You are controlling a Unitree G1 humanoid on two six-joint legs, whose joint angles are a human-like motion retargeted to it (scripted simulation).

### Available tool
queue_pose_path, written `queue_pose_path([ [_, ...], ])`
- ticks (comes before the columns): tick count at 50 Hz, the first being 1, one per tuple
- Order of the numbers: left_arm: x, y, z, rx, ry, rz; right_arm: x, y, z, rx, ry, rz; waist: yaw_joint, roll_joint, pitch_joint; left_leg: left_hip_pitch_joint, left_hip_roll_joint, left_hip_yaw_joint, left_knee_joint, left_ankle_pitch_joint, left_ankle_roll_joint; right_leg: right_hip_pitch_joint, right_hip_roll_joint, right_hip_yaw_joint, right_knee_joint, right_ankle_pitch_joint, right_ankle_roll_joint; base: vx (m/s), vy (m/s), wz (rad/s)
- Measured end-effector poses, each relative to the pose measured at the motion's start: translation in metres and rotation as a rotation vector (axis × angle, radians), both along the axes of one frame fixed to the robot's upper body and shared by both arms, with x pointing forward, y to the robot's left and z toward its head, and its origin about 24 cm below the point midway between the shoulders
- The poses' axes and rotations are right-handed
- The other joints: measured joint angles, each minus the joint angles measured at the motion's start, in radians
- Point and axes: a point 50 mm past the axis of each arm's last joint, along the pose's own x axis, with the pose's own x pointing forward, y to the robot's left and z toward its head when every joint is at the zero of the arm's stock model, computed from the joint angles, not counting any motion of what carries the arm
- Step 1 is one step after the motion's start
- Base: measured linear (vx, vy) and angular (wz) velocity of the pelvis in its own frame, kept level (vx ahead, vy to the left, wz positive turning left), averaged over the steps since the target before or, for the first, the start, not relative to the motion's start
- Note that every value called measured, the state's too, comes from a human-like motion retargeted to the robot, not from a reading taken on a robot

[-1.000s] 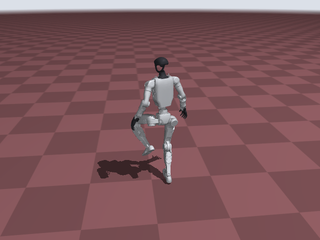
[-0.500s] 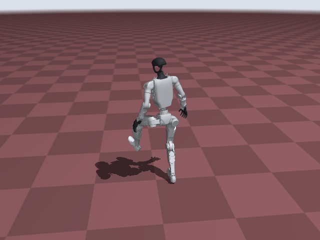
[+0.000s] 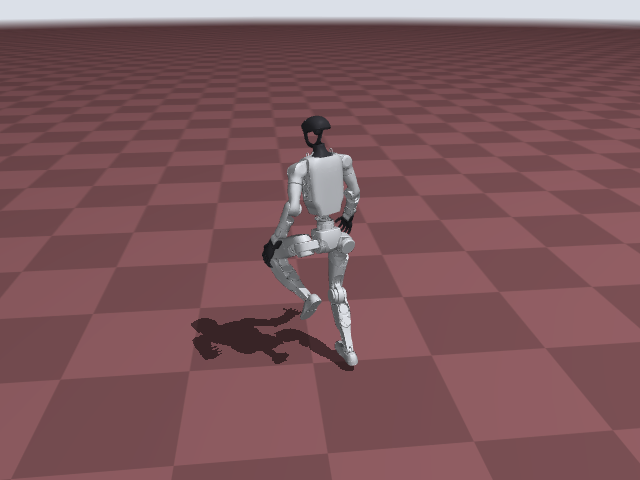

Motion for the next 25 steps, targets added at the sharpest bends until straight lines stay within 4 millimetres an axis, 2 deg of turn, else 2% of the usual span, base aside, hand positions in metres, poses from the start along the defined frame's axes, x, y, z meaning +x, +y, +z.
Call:
queue_pose_path([
  [3, -0.005, -0.002, -0.004, 0.026, 0.01, 0.026, 0.0, 0.006, -0.002, -0.005, -0.002, 0.019, 0.019, -0.004, 0.022, 0.109, 0.01, 0.042, -0.389, -0.104, 0.052, 0.042, 0.012, 0.115, 0.022, 0.065, 0.093, 0.46, 0.39, 0.45],
  [5, -0.013, -0.002, -0.008, 0.041, 0.03, 0.057, 0.0, 0.009, -0.002, -0.007, -0.003, 0.039, 0.038, -0.012, 0.026, 0.188, -0.001, 0.068, -0.692, -0.134, 0.043, 0.071, 0.004, 0.156, 0.017, 0.112, 0.143, 0.51, 0.39, 0.32],
  [7, -0.021, -0.002, -0.013, 0.054, 0.059, 0.093, 0.002, 0.012, -0.002, -0.014, -0.008, 0.07, 0.053, -0.028, 0.02, 0.281, -0.03, 0.091, -1.027, -0.136, 0.008, 0.098, -0.03, 0.147, 0.001, 0.156, 0.179, 0.55, 0.35, 0.26],
  [10, -0.031, -0.004, -0.019, 0.067, 0.105, 0.137, 0.005, 0.016, -0.001, -0.03, -0.014, 0.12, 0.048, -0.079, 0.003, 0.447, -0.131, 0.122, -1.529, -0.071, -0.042, 0.115, -0.118, 0.132, 0.021, 0.22, 0.239, 0.57, 0.32, 0.57],
  [12, -0.039, -0.005, -0.022, 0.068, 0.135, 0.149, 0.006, 0.017, -0.001, -0.035, -0.006, 0.144, 0.034, -0.123, -0.005, 0.565, -0.219, 0.123, -1.761, 0.011, -0.049, 0.103, -0.188, 0.141, 0.11, 0.271, 0.281, 0.58, 0.27, 0.68],
  [15, -0.051, -0.007, -0.026, 0.067, 0.181, 0.152, 0.0, 0.019, -0.005, -0.021, 0.026, 0.166, 0.01, -0.177, -0.013, 0.661, -0.319, 0.105, -1.84, 0.047, -0.02, 0.055, -0.267, 0.173, 0.33, 0.444, 0.361, 0.57, 0.19, 0.6],
  [17, -0.056, -0.006, -0.027, 0.071, 0.201, 0.157, -0.003, 0.021, -0.008, 0.004, 0.044, 0.167, -0.006, -0.206, -0.012, 0.709, -0.372, 0.093, -1.834, 0.015, 0.02, -0.01, -0.345, 0.173, 0.533, 0.556, 0.367, 0.56, 0.12, 0.38],
  [19, -0.057, -0.002, -0.027, 0.083, 0.208, 0.16, -0.002, 0.025, -0.009, 0.028, 0.047, 0.161, -0.025, -0.228, -0.003, 0.758, -0.412, 0.079, -1.827, -0.018, 0.05, -0.087, -0.416, 0.178, 0.713, 0.605, 0.335, 0.56, 0.08, 0.27],
  [22, -0.051, 0.004, -0.024, 0.113, 0.197, 0.168, 0.002, 0.031, -0.01, 0.053, 0.036, 0.15, -0.056, -0.236, 0.013, 0.847, -0.435, 0.051, -1.852, -0.05, 0.066, -0.209, -0.473, 0.182, 0.871, 0.54, 0.26, 0.55, 0.04, 0.14],
  [25, -0.037, 0.01, -0.021, 0.135, 0.159, 0.186, 0.009, 0.037, -0.009, 0.065, 0.015, 0.149, -0.081, -0.204, 0.03, 0.984, -0.407, 0.012, -1.973, -0.032, 0.043, -0.316, -0.452, 0.155, 0.861, 0.437, 0.204, 0.56, -0.01, -0.09],
])
